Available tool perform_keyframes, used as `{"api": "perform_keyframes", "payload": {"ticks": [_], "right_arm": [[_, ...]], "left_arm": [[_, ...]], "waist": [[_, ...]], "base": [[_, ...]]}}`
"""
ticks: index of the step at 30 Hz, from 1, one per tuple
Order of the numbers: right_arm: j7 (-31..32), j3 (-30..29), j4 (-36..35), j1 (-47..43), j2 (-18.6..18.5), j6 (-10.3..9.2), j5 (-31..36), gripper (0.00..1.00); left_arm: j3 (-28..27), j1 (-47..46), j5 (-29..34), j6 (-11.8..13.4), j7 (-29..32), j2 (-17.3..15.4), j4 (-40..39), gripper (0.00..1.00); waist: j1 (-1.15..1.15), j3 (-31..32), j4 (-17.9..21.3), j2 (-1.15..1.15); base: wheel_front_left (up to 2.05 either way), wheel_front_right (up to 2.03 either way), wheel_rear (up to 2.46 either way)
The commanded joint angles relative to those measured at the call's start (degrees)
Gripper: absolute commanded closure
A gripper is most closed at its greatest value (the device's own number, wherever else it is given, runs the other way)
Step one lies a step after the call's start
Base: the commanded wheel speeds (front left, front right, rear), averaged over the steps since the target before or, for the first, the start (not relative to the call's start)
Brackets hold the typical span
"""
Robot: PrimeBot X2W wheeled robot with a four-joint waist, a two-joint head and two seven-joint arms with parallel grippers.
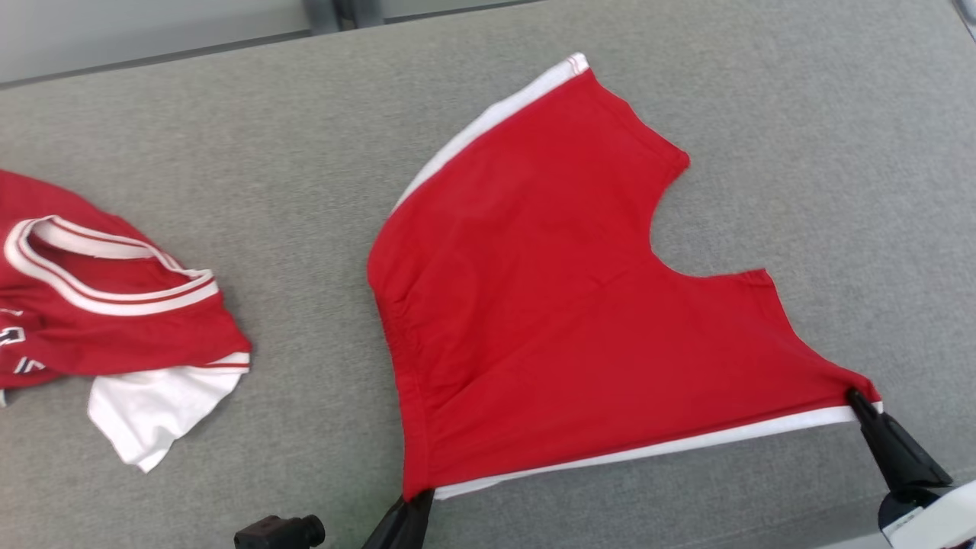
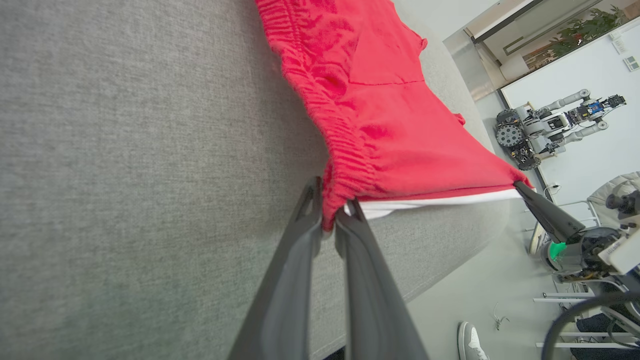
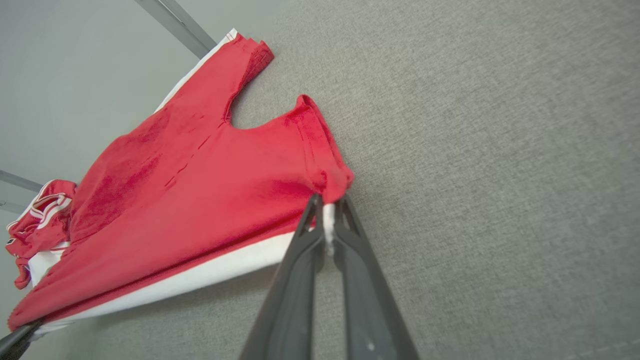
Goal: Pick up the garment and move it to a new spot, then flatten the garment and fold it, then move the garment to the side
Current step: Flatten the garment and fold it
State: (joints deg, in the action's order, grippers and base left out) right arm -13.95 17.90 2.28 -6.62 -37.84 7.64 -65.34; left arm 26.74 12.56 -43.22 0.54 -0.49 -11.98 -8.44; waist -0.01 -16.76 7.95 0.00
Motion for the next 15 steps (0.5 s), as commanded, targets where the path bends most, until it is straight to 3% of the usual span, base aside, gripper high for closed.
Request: {"api": "perform_keyframes", "payload": {"ticks": [1, 3, 8, 12, 15], "right_arm": [[-0.8, -2.3, -0.8, -0.8, -0.6, -0.27, -0.5, 1.00], [-0.3, -3.5, -2.1, -1.3, -0.4, -0.27, 0.6, 1.00], [3.9, -4.9, -3.8, 6.1, 0.4, -0.20, 4.5, 1.00], [9.9, -5.6, -3.2, 14.9, 0.7, -0.17, 6.8, 1.00], [14.9, -5.2, -0.7, 22.4, 1.1, -0.16, 9.0, 1.00]], "left_arm": [[-0.8, 0.2, -0.6, 0.2, -0.2, -0.6, -0.6, 1.00], [-0.4, -0.3, 0.6, 0.5, 0.5, -1.6, -0.9, 1.00], [1.4, -5.3, -0.9, -1.0, 3.4, 0.2, -3.9, 1.00], [3.2, -10.9, -3.4, -1.4, 7.6, 3.5, -6.0, 1.00], [4.1, -14.7, -5.8, -0.4, 10.0, 5.8, -7.0, 1.00]], "waist": [[0.01, 1.3, -3.1, 0.00], [0.01, 0.6, -3.5, 0.00], [0.01, -1.6, -5.2, 0.00], [0.01, -3.7, -7.6, 0.00], [0.01, -5.0, -9.4, 0.00]], "base": [[0.00, 0.00, 0.00], [0.00, 0.00, 0.00], [0.00, 0.00, 0.00], [0.00, 0.00, 0.00], [0.00, 0.00, 0.00]]}}
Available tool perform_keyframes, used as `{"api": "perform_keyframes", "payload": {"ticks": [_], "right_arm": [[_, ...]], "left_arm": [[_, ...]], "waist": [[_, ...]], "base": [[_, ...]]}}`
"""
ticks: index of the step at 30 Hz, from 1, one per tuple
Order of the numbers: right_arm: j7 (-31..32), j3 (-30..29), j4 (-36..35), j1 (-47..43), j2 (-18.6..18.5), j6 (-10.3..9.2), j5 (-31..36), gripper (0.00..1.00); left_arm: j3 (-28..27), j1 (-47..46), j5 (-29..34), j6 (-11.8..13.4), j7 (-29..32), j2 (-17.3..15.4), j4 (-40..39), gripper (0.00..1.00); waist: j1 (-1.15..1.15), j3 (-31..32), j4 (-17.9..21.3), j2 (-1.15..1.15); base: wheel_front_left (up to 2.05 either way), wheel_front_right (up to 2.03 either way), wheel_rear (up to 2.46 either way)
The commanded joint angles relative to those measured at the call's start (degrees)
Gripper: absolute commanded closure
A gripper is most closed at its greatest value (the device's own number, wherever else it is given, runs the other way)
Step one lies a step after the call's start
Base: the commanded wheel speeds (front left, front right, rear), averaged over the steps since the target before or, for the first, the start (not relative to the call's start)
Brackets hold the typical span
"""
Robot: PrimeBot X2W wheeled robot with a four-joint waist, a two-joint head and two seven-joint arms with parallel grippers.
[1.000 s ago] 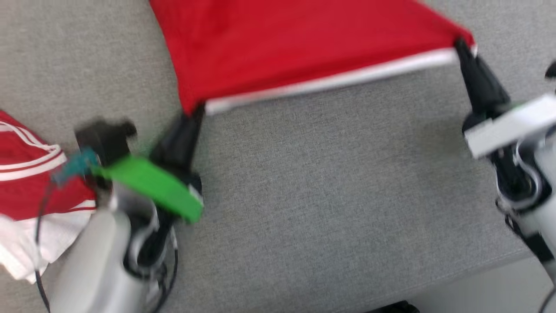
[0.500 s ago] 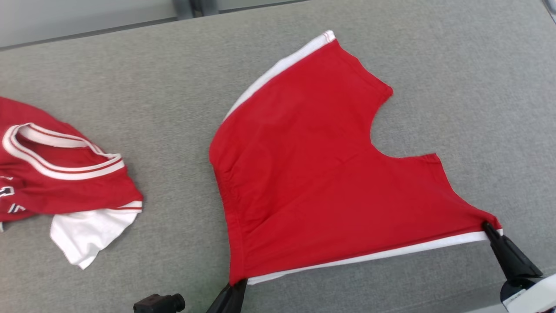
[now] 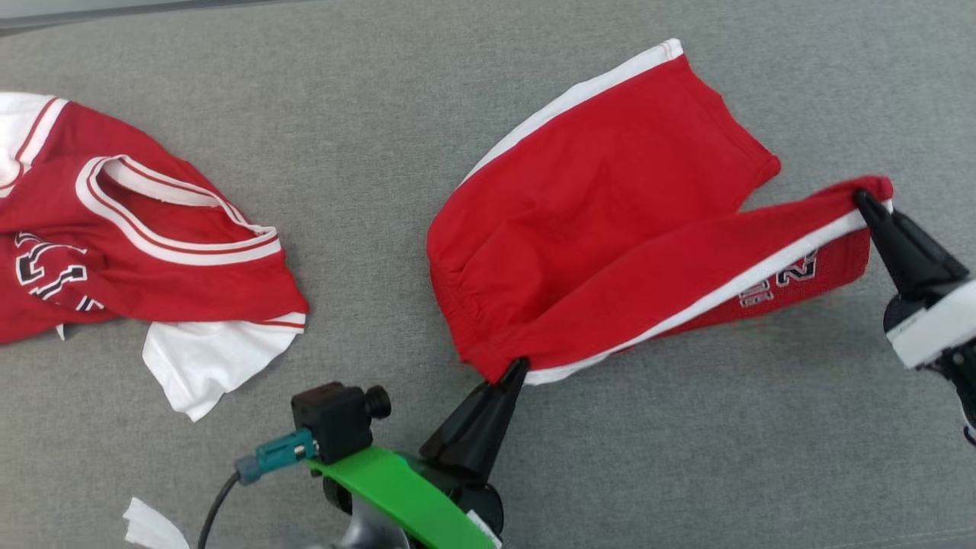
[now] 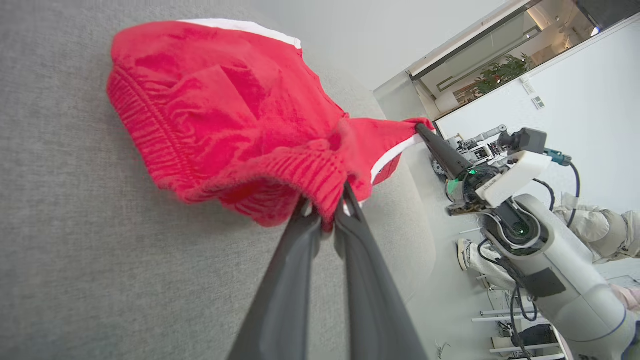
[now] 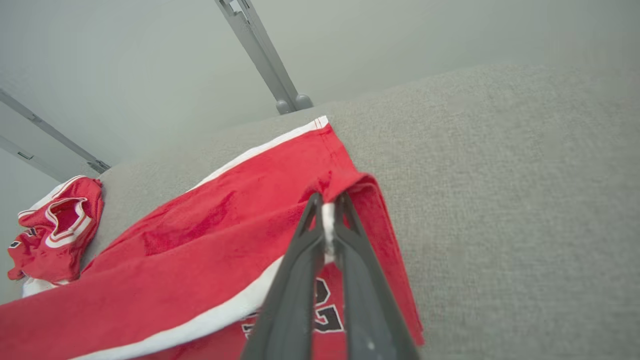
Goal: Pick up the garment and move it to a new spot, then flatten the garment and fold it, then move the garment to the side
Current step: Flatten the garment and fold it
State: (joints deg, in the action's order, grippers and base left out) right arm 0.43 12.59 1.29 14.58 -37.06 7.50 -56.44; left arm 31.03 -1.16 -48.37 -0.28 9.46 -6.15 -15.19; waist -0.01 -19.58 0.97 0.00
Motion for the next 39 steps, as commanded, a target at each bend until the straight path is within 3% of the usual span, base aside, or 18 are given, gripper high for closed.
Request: {"api": "perform_keyframes", "payload": {"ticks": [1, 5, 12, 20, 25, 28, 32, 34, 35, 36, 37, 38, 39], "right_arm": [[1.9, 0.2, 1.2, 3.5, 0.7, 0.00, 0.6, 1.00], [7.2, 1.2, 5.8, 12.3, 1.4, 0.00, 3.6, 1.00], [12.7, 3.1, 13.6, 23.5, 3.1, 0.00, 7.5, 1.00], [15.9, 6.7, 21.1, 32.1, 5.0, 0.00, 10.7, 1.00], [15.7, 8.4, 24.0, 35.2, 5.5, 0.00, 11.1, 1.00], [16.0, 9.2, 25.6, 36.9, 5.2, 0.00, 10.9, 1.00], [16.1, 9.6, 27.5, 39.2, 5.2, 0.00, 10.2, 1.00], [16.4, 10.4, 28.0, 40.3, 5.2, 0.00, 10.5, 1.00], [16.5, 10.9, 28.3, 40.8, 5.1, 0.00, 10.5, 0.95], [16.3, 11.0, 28.7, 41.3, 5.0, 0.00, 10.5, 0.74], [15.9, 11.0, 29.2, 41.9, 5.0, 0.00, 10.7, 0.55], [15.6, 11.2, 29.6, 42.3, 5.1, 0.00, 10.8, 0.21], [15.5, 11.4, 30.1, 42.6, 5.3, 0.00, 10.9, 0.00]], "left_arm": [[-0.3, -1.7, -1.2, 1.1, 0.5, 0.6, -0.4, 1.00], [-1.1, -4.9, -4.4, 3.8, 1.0, 2.2, -1.4, 1.00], [0.3, -14.0, -2.7, 6.1, 2.1, 2.8, 1.5, 1.00], [-1.2, -21.0, -7.5, 10.7, -0.8, 3.2, 7.3, 1.00], [-0.5, -23.6, -10.6, 11.9, -2.6, 3.2, 10.2, 1.00], [0.1, -24.8, -11.1, 12.4, -3.6, 3.2, 11.8, 0.91], [0.7, -26.2, -12.0, 12.8, -4.2, 3.2, 13.3, 0.87], [0.9, -26.7, -12.2, 12.8, -4.5, 3.2, 13.8, 0.76], [0.9, -27.1, -12.4, 12.8, -4.6, 3.2, 14.2, 0.63], [1.0, -27.4, -12.6, 12.9, -4.6, 3.2, 14.4, 0.50], [1.0, -27.8, -12.9, 12.9, -4.7, 3.2, 14.7, 0.00], [1.1, -28.2, -13.2, 13.1, -4.8, 3.2, 14.9, 0.00], [1.1, -28.6, -13.6, 13.4, -5.1, 3.2, 15.3, 0.00]], "waist": [[0.01, -2.5, -2.8, 0.00], [0.01, -3.7, -4.7, 0.00], [0.01, -5.5, -7.6, 0.00], [0.01, -8.0, -7.6, 0.00], [0.01, -8.8, -7.6, 0.00], [0.01, -9.2, -7.8, 0.00], [0.01, -9.7, -8.2, 0.00], [0.01, -9.9, -8.4, 0.00], [0.01, -10.0, -8.4, 0.00], [0.01, -10.1, -8.5, 0.00], [0.01, -10.3, -8.5, 0.00], [0.01, -10.4, -8.6, 0.00], [0.01, -10.5, -8.6, 0.00]], "base": [[0.00, 0.00, 0.00], [0.00, 0.00, 0.00], [0.00, 0.00, 0.00], [0.00, 0.00, 0.00], [0.00, 0.00, 0.00], [0.00, 0.00, 0.00], [0.00, 0.00, 0.00], [0.00, 0.00, 0.00], [0.00, 0.00, 0.00], [0.00, 0.00, 0.00], [0.00, 0.00, 0.00], [0.00, 0.00, 0.00], [0.00, 0.00, 0.00]]}}
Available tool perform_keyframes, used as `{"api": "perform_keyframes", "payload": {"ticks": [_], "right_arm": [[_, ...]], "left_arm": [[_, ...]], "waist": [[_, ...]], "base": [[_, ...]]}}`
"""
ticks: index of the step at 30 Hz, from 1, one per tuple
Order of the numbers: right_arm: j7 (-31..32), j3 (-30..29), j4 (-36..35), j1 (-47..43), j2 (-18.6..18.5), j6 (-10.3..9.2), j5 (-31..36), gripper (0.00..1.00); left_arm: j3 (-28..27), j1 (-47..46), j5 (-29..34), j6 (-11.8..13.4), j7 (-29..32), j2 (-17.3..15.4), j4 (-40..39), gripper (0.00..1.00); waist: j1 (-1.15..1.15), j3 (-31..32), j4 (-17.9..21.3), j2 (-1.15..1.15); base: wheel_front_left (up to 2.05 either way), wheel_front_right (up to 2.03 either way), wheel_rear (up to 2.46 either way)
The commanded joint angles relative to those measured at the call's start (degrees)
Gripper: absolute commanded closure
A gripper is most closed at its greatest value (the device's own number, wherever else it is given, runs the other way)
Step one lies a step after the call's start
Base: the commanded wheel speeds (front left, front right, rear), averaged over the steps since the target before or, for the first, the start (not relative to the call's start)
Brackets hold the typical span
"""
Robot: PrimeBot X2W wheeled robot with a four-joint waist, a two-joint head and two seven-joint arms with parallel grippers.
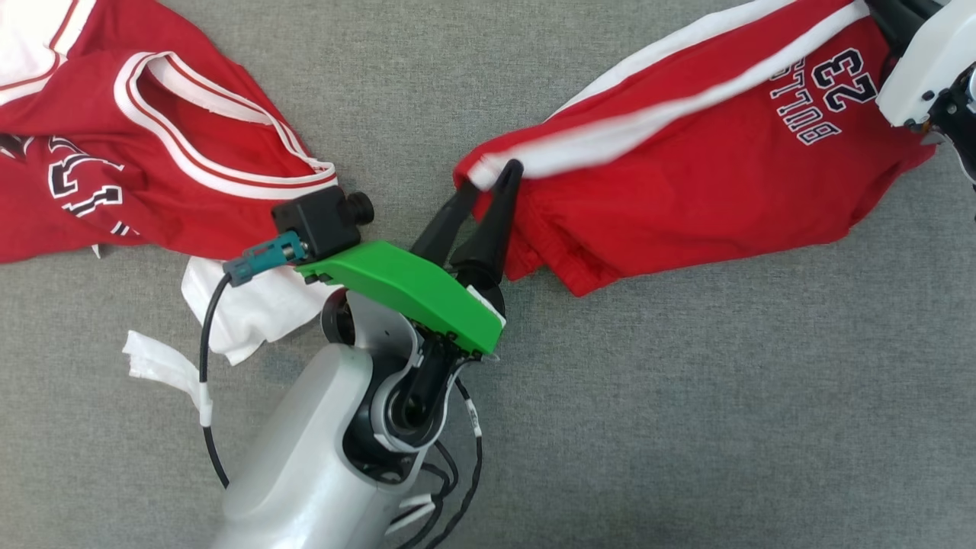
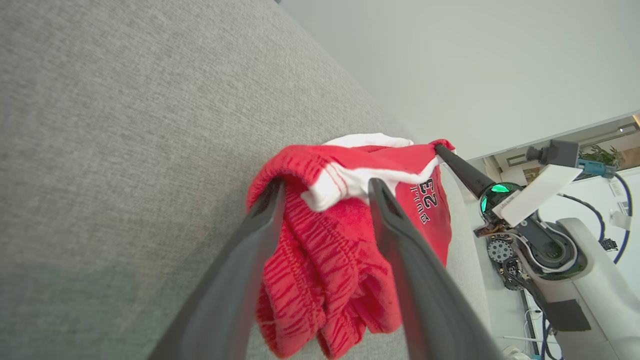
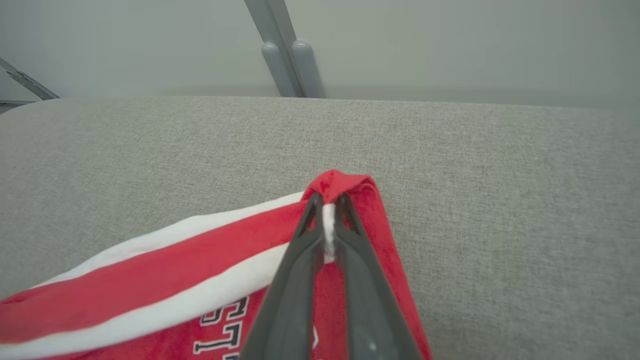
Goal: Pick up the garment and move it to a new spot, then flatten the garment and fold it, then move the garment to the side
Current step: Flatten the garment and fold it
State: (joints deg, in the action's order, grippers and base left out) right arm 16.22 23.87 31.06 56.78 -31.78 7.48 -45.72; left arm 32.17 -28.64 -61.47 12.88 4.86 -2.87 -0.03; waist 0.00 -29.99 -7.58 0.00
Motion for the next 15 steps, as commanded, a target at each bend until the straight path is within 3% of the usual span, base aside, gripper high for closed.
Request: {"api": "perform_keyframes", "payload": {"ticks": [1, 7, 15], "right_arm": [[-0.8, 0.1, 0.7, 0.9, 0.1, 0.03, 0.3, 0.00], [-3.0, 0.2, 3.8, 2.7, 1.2, 0.03, 1.2, 0.00], [-8.2, 1.3, 4.3, 2.4, -0.1, 0.03, 1.6, 0.00]], "left_arm": [[-0.1, -1.5, -0.7, 0.5, -0.6, -0.1, 0.5, 0.00], [-0.1, -3.1, -0.9, 1.7, -1.7, -0.1, 2.7, 0.00], [0.1, -0.2, -0.5, 1.2, -2.7, -1.2, 2.8, 0.00]], "waist": [[0.00, -0.2, 0.0, 0.00], [0.00, -0.6, 0.4, 0.00], [0.00, 0.2, 0.9, 0.00]], "base": [[0.00, 0.00, 0.00], [0.00, 0.00, 0.00], [0.00, 0.00, 0.00]]}}
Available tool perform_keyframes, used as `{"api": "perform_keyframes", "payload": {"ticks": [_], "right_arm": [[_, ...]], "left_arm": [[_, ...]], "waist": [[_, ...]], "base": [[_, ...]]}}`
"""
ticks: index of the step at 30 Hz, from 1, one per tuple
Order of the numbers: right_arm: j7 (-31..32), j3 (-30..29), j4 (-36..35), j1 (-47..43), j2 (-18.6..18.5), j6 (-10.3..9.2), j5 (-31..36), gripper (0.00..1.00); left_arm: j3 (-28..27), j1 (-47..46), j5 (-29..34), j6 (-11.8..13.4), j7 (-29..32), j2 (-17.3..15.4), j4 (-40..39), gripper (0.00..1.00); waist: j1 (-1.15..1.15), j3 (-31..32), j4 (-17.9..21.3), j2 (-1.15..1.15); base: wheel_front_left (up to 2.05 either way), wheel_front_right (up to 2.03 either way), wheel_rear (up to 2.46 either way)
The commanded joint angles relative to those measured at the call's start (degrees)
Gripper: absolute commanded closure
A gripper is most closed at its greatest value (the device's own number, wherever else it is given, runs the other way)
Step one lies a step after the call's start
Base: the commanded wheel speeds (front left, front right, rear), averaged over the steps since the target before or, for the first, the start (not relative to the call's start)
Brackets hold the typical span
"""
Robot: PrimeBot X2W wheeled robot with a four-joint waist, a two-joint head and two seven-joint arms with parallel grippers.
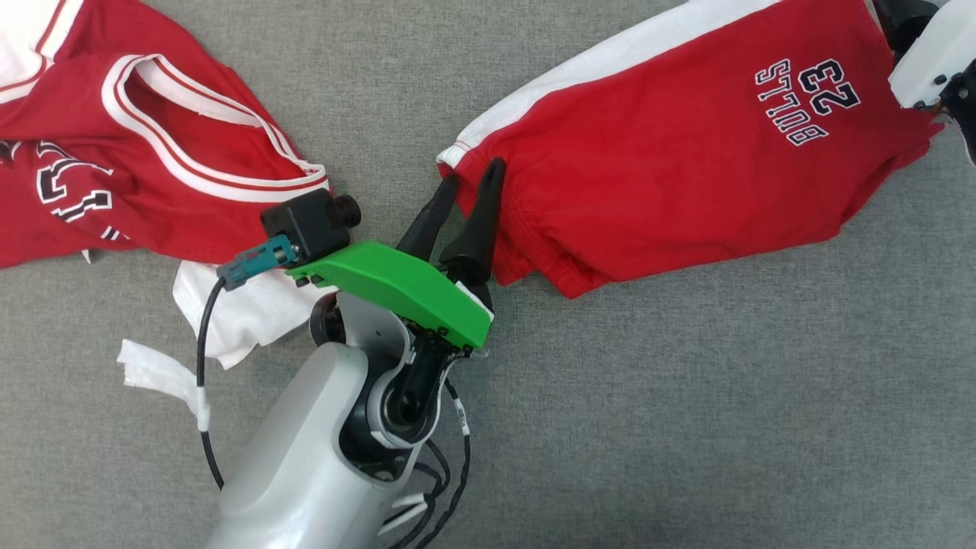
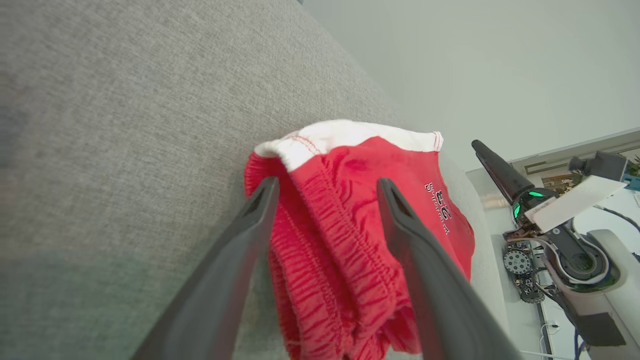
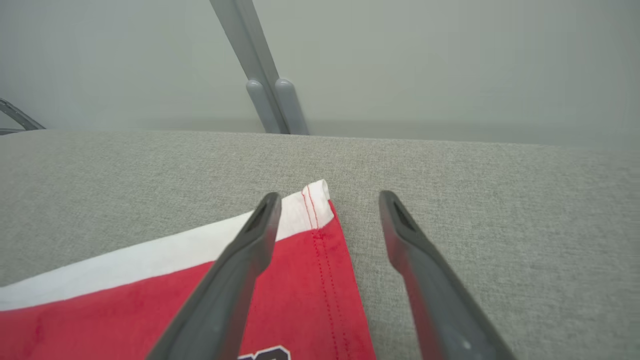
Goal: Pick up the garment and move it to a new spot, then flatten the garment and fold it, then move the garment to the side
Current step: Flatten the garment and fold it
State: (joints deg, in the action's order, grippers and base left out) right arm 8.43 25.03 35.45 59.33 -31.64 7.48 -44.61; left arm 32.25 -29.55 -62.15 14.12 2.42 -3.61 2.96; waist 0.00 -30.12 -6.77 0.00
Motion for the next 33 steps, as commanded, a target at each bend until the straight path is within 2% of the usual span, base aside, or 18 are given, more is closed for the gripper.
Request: {"api": "perform_keyframes", "payload": {"ticks": [1, 6, 9, 11, 15, 17, 21, 27, 33], "right_arm": [[-1.5, 0.6, -0.4, -0.5, -0.9, 0.03, 1.2, 0.00], [-7.8, 2.9, -1.2, -2.7, -3.0, 0.02, 6.3, 0.00], [-9.4, 3.8, -0.6, -5.3, -3.5, 0.02, 9.0, 0.00], [-8.2, 5.2, -0.3, -7.3, -3.3, 0.02, 10.1, 0.00], [-4.3, 7.4, -1.3, -9.7, -3.4, 0.02, 10.2, 0.00], [-2.6, 7.4, -1.3, -9.8, -3.8, 0.02, 10.8, 0.00], [0.7, 6.5, -0.2, -8.3, -4.4, 0.02, 12.7, 0.00], [3.8, 4.9, 3.3, -6.9, -4.0, 0.02, 15.3, 0.00], [7.5, 6.3, 4.9, -8.5, -2.7, 0.05, 11.4, 0.00]], "left_arm": [[0.2, 1.0, 0.9, -0.3, -0.6, -0.9, -0.6, 0.00], [2.0, 3.1, 7.3, 0.7, -4.6, -4.8, -2.3, 0.00], [4.7, 4.0, 18.0, 3.9, -9.6, -10.3, -3.0, 0.00], [5.7, 6.2, 22.1, 6.4, -12.7, -11.4, -3.5, 0.00], [6.4, 10.6, 26.3, 9.5, -15.7, -13.5, -5.4, 0.00], [5.9, 12.7, 27.5, 10.6, -16.6, -13.1, -6.4, 0.00], [5.3, 14.7, 29.5, 11.1, -17.3, -12.5, -7.8, 0.00], [3.6, 15.6, 32.5, 9.5, -17.6, -10.1, -8.5, 0.00], [1.0, 17.2, 34.3, 7.4, -17.6, -7.6, -7.9, 0.00]], "waist": [[0.00, 0.8, 0.2, 0.00], [0.00, 3.1, 0.7, 0.00], [0.00, 4.8, 1.1, 0.00], [0.00, 5.7, 1.3, 0.00], [0.00, 6.5, 0.9, 0.00], [0.00, 6.1, 0.4, 0.00], [0.00, 4.4, -1.2, 0.00], [0.00, 1.9, -3.8, 0.00], [0.00, 1.9, -5.0, 0.00]], "base": [[0.00, 0.00, 0.00], [0.00, 0.00, 0.00], [0.00, 0.00, 0.00], [0.00, 0.00, 0.00], [0.00, 0.00, 0.00], [0.00, 0.00, 0.00], [0.00, 0.00, 0.00], [0.00, 0.00, 0.00], [0.00, 0.00, 0.00]]}}
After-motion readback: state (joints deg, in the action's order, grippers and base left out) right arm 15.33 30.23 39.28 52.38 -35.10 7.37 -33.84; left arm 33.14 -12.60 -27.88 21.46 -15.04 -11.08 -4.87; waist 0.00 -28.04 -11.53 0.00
